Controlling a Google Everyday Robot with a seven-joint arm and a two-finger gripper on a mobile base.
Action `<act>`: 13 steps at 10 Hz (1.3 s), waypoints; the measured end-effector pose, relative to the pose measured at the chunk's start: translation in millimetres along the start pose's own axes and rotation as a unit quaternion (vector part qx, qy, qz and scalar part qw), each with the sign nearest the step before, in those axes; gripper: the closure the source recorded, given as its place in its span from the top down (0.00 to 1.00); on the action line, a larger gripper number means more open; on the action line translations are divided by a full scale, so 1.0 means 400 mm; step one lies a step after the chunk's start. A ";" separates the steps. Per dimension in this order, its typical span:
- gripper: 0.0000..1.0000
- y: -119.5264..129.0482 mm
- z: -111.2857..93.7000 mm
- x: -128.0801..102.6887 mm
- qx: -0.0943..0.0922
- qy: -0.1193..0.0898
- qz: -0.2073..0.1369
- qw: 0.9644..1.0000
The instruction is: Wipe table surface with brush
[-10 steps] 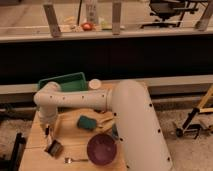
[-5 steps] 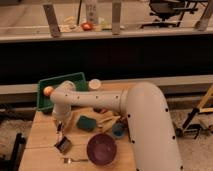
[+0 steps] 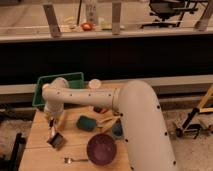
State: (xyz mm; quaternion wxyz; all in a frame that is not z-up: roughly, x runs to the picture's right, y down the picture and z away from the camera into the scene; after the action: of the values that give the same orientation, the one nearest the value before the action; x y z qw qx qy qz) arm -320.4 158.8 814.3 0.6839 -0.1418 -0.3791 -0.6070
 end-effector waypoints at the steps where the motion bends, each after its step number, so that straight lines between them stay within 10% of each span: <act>1: 0.00 -0.038 0.004 -0.004 0.004 -0.003 -0.021 1.000; 5: 0.00 -0.109 0.039 -0.064 0.007 -0.034 -0.073 0.997; 13: 0.00 0.094 0.030 -0.083 0.005 -0.046 0.006 0.999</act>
State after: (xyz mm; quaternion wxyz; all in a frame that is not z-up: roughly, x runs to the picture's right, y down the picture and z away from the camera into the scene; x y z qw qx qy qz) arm -288.7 199.0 809.5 0.6699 -0.1686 -0.4121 -0.5941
